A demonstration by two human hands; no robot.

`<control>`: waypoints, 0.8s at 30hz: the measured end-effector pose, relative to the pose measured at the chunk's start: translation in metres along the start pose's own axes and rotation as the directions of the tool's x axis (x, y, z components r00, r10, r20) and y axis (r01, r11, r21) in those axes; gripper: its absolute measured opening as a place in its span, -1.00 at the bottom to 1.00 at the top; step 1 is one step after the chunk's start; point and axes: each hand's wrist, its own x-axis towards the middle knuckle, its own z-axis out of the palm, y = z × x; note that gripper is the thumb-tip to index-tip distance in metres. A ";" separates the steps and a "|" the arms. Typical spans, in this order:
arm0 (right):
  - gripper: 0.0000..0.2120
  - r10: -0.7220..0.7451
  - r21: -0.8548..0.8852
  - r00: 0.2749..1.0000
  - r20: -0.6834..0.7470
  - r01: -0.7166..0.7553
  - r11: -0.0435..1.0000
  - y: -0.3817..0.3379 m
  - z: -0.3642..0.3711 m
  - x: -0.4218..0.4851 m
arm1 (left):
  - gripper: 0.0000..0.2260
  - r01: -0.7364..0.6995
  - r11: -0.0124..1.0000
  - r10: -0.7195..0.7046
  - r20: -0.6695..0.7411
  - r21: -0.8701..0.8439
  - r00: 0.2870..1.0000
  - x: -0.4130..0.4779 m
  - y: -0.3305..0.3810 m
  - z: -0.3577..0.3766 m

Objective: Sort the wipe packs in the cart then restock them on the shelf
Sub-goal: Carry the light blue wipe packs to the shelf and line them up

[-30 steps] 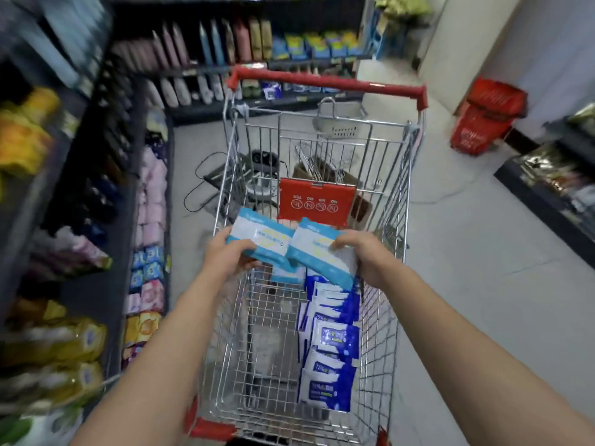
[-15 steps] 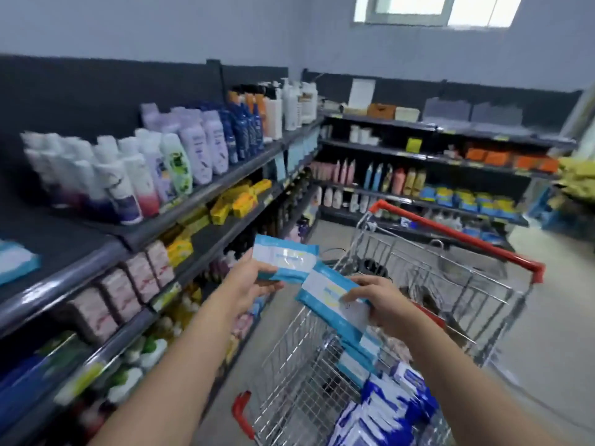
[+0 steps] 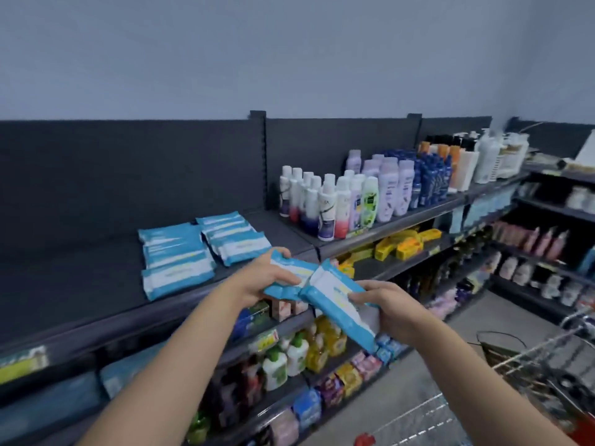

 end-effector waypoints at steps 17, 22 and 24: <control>-0.75 -0.087 -0.011 0.996 0.030 0.087 0.996 -0.073 0.064 0.232 | -0.63 0.007 0.832 0.142 -0.226 0.555 0.964 0.128 -0.005 -0.176; -0.74 -0.090 0.010 0.996 -0.003 0.090 0.996 -0.075 0.069 0.277 | -0.45 0.029 0.459 0.087 -0.077 0.888 0.993 0.133 0.003 -0.167; -0.76 -0.085 0.022 0.996 -0.026 0.086 0.996 -0.069 0.076 0.296 | -0.34 0.070 0.364 0.054 -0.096 0.929 0.994 0.135 0.003 -0.159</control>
